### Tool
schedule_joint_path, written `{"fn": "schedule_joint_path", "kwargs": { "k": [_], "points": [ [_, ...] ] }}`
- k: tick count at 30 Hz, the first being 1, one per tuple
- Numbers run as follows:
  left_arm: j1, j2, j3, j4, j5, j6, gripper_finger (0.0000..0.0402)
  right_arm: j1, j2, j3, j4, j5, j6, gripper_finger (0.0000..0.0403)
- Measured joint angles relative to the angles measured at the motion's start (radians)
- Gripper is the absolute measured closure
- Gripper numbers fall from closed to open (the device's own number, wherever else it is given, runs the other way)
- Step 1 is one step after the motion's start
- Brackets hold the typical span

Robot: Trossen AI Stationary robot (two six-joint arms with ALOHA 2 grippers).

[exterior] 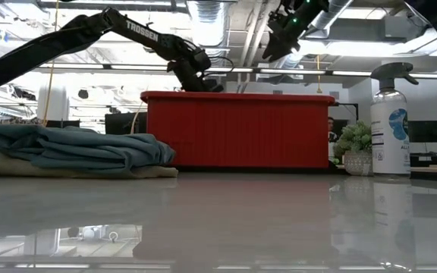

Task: Fold Laundry from Bin
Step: Fold the white shirt in the red bin

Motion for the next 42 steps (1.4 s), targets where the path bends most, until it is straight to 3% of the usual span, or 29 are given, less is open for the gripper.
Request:
{"fn": "schedule_joint_path", "kwargs": {
  "k": [11,14,19,25,36,38,42],
  "points": [
    [0.004,0.005,0.011,-0.085,0.016,0.038,0.0238,-0.02,0.0,0.0,0.004,-0.001,-0.001,0.0137],
    [0.006,0.009,0.011,-0.092,0.019,0.028,0.0273,-0.02,0.0,0.0,0.006,-0.001,0.0,0.0137],
    [0.01,0.013,0.011,-0.083,0.045,0.044,0.0384,-0.016,0.001,0.0,0.006,-0.001,0.002,0.0137],
    [0.015,-0.018,0.005,0.006,0.038,0.01,0.0398,-0.016,-0.001,0.0,0.01,-0.001,0.009,0.0137],
    [0.015,-0.268,0.006,0.129,-0.036,-0.037,0.0401,-0.016,-0.034,0.0,0.054,0.0,0.01,0.0137],
    [0.013,-0.336,0.006,0.18,-0.008,-0.062,0.0401,-0.016,-0.034,0.0,0.054,0.0,0.01,0.0137],
    [-0.01,-0.482,0.006,0.286,0.153,-0.129,0.0401,-0.016,-0.035,0.0,0.057,0.0,0.009,0.0137]
  ]
}}
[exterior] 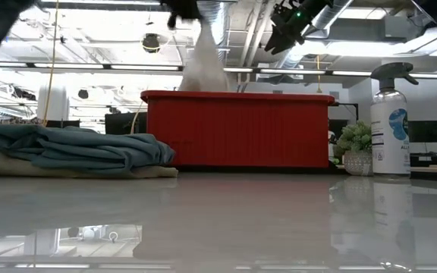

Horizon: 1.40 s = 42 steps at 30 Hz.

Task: Fold Laundry from Bin
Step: Fold the white shirt in the red bin

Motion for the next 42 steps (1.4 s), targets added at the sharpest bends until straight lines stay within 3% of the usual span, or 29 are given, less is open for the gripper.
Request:
{"fn": "schedule_joint_path", "kwargs": {
  "k": [7,12,17,22,24,26,29,31,38,42],
  "points": [
    [-0.129,-0.286,0.004,0.236,0.366,-0.129,0.0401,-0.002,0.0,0.0,0.012,0.0,-0.006,0.0137],
    [-0.324,-0.442,0.005,0.156,0.399,-0.068,0.0401,0.007,0.0,0.0,0.033,0.0,-0.006,0.0137],
    [-0.507,-0.526,0.003,-0.128,0.167,0.016,0.0401,0.042,-0.034,-0.001,0.018,-0.132,0.017,0.0137],
    [-0.604,-0.529,0.003,-0.314,-0.212,-0.009,0.0401,0.134,-0.116,0.0,0.005,-0.44,0.105,0.0137],
    [-0.613,-0.508,0.002,-0.33,-0.316,-0.012,0.0401,0.219,-0.139,0.001,-0.032,-0.483,0.101,0.0137],
    [-0.613,-0.487,0.001,-0.337,-0.366,0.003,0.0401,0.325,-0.151,0.001,-0.086,-0.459,0.067,0.0137],
    [-0.613,-0.462,0.001,-0.318,-0.373,0.07,0.0401,0.507,-0.151,-0.001,-0.12,-0.332,0.049,0.0137],
    [-0.613,-0.448,0.001,-0.289,-0.383,0.105,0.0401,0.631,-0.145,-0.001,-0.112,-0.19,0.067,0.0137],
    [-0.605,-0.375,0.002,-0.221,-0.528,0.083,0.0401,0.984,-0.061,-0.015,-0.081,0.511,0.174,0.0137],
    [-0.576,-0.325,0.002,-0.165,-0.66,0.104,0.0401,1.105,0.027,-0.015,-0.015,0.806,0.287,0.0137]
  ]
}}
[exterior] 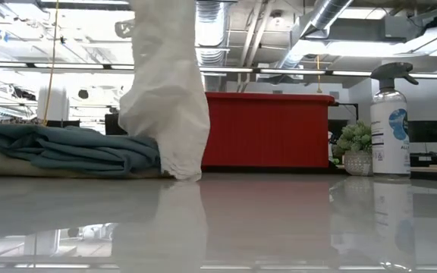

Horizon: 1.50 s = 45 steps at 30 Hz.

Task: Fold Laundry from Bin
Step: Fold the white shirt in the red bin

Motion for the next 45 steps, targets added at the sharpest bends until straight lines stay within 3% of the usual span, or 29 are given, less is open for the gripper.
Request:
{"fn": "schedule_joint_path", "kwargs": {
  "k": [3,8,13,17,20,26,35,45],
  "points": [
    [0.034,0.039,0.0,0.039,-0.062,0.007,0.0401,0.06,0.078,0.001,0.041,0.199,0.051,0.0137],
    [0.09,0.078,0.0,0.134,-0.06,-0.049,0.0401,0.11,0.206,-0.001,0.127,0.513,0.058,0.0137],
    [0.125,0.07,0.0,0.233,-0.053,-0.134,0.0401,0.105,0.274,0.001,0.142,0.676,0.178,0.0137],
    [0.13,0.042,0.0,0.298,-0.051,-0.208,0.0401,0.065,0.28,0.0,0.1,0.667,0.337,0.0137],
    [0.13,0.018,0.0,0.351,-0.051,-0.27,0.0401,0.022,0.272,0.002,0.098,0.618,0.347,0.0137],
    [0.13,0.0,0.001,0.439,-0.033,-0.337,0.0401,-0.043,0.272,0.001,0.183,0.556,0.263,0.0137],
    [0.13,-0.012,0.001,0.439,0.02,-0.404,0.0401,-0.087,0.272,0.001,0.498,0.476,-0.016,0.0137],
    [0.13,-0.053,0.001,0.446,0.054,-0.442,0.0401,-0.119,0.272,0.001,0.568,0.43,-0.033,0.0137]
  ]
}}
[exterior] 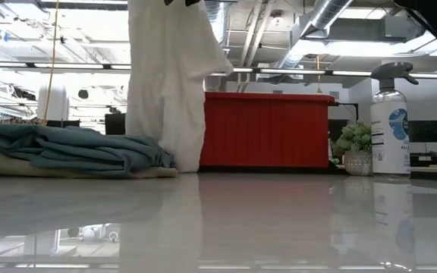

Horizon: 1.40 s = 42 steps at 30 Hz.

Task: Fold Laundry from Bin
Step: Fold the white shirt in the red bin

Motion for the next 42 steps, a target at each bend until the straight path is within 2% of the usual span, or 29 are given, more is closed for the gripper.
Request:
{"fn": "schedule_joint_path", "kwargs": {
  "k": [3,6,9,13,14,19,24,29,32,35,38,42],
  "points": [
    [0.0,-0.01,0.0,-0.011,0.034,-0.016,0.0401,-0.015,0.002,0.0,0.011,0.023,0.0,0.014],
    [0.0,-0.017,0.0,-0.012,0.084,-0.068,0.0401,-0.035,0.002,0.0,0.058,0.025,-0.01,0.0168],
    [0.0,-0.017,0.0,-0.013,0.106,-0.096,0.0401,-0.05,0.002,0.0,0.121,0.01,-0.075,0.0233],
    [0.0,-0.017,0.0,-0.031,0.11,-0.05,0.0401,-0.038,-0.002,0.0,0.125,0.018,-0.179,0.0368],
    [0.0,-0.017,0.0,-0.038,0.096,-0.028,0.0401,-0.024,-0.006,-0.001,0.125,0.03,-0.219,0.0381],
    [0.001,-0.038,0.0,-0.133,0.059,0.097,0.0401,0.071,-0.056,0.012,0.158,0.172,-0.401,0.0385],
    [0.001,-0.08,0.001,-0.265,0.088,0.118,0.0401,0.154,-0.133,0.016,0.167,0.286,-0.494,0.0385],
    [0.001,-0.101,0.0,-0.392,0.25,0.133,0.0401,0.175,-0.206,0.016,0.127,0.387,-0.536,0.0385],
    [0.001,-0.116,0.0,-0.452,0.385,0.114,0.0401,0.17,-0.253,0.016,0.119,0.476,-0.619,0.0385],
    [0.001,-0.124,0.0,-0.51,0.477,0.072,0.0401,0.164,-0.3,0.016,0.119,0.516,-0.695,0.0385],
    [0.001,-0.113,0.001,-0.59,0.526,0.093,0.0401,0.156,-0.352,0.016,0.117,0.521,-0.732,0.0385],
    [0.001,-0.067,0.0,-0.703,0.544,0.138,0.0401,0.115,-0.425,0.016,0.075,0.522,-0.732,0.0385]
  ]
}}
